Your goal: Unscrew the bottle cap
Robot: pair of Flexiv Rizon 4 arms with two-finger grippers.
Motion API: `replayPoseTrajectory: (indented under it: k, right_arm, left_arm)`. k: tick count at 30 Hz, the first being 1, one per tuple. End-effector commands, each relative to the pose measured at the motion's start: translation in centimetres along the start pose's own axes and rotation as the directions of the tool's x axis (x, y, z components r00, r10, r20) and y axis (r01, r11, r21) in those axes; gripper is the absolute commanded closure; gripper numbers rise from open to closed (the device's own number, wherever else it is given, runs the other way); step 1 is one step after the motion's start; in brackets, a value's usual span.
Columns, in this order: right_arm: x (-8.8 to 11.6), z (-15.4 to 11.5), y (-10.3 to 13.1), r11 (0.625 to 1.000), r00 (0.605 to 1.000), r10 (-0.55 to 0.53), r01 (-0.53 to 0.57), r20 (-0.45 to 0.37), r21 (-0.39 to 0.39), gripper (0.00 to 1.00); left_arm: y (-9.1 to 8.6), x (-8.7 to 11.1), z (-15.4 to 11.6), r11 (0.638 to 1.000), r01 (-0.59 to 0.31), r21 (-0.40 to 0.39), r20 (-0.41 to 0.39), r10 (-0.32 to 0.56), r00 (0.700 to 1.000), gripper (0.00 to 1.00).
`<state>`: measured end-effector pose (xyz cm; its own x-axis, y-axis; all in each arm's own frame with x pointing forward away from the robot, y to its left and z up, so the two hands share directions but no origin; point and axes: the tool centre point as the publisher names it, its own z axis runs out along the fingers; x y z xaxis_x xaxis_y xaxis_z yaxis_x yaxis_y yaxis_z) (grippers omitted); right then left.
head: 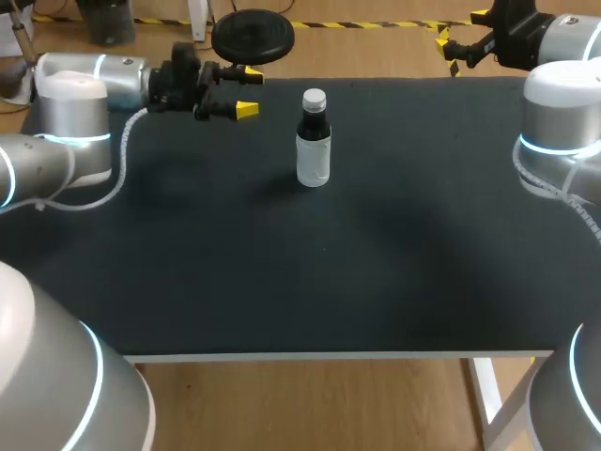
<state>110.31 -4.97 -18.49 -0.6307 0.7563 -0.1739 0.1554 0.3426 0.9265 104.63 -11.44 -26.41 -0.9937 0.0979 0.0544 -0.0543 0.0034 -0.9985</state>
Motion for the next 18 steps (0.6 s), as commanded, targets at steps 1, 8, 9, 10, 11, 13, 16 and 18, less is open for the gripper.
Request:
replayPoseTrajectory:
  k: [1, 8, 9, 10, 11, 13, 16, 18]
  right_arm:
    - [0.0, 0.0, 0.0, 1.0, 1.0, 0.0, 0.0, -0.001, 0.0, 0.0]
    - [0.0, 0.0, 0.0, 1.0, 1.0, 0.0, 0.0, -0.001, 0.0, 0.0]
    - [0.0, 0.0, 0.0, 1.0, 1.0, 0.0, 0.0, -0.001, 0.0, 0.0]
    - [0.0, 0.0, 0.0, 1.0, 1.0, 0.0, 0.0, -0.001, 0.0, 0.0]
    - [0.0, 0.0, 0.0, 1.0, 1.0, 0.0, 0.0, -0.001, 0.0, 0.0]
    - [0.0, 0.0, 0.0, 1.0, 1.0, 0.0, 0.0, -0.001, 0.0, 0.0]
    - [0.0, 0.0, 0.0, 1.0, 1.0, 0.0, 0.0, -0.001, 0.0, 0.0]
    - [0.0, 0.0, 0.0, 1.0, 1.0, 0.0, 0.0, -0.001, 0.0, 0.0]
  left_arm:
    - [1.0, -0.7, 1.3, 1.0, 0.005, 0.013, -0.152, -0.003, 0.988, 0.0]
    - [1.8, -0.3, 3.7, 1.0, 0.014, 0.003, -0.221, -0.013, 0.975, 0.0]
    - [1.9, -0.2, 4.0, 1.0, 0.015, 0.004, -0.226, -0.014, 0.974, 0.0]
    - [1.9, -0.2, 4.2, 1.0, 0.017, 0.01, -0.238, -0.014, 0.971, 0.0]
    - [2.0, -0.1, 4.5, 1.0, 0.017, 0.01, -0.245, -0.014, 0.969, 0.0]
    - [2.1, 0.0, 5.1, 1.0, 0.017, 0.009, -0.262, -0.014, 0.965, 0.0]
    - [2.1, 0.1, 5.8, 1.0, 0.022, 0.017, -0.297, -0.016, 0.955, 0.0]
    - [2.2, 0.2, 6.3, 1.0, 0.017, 0.002, -0.305, -0.016, 0.952, 0.0]
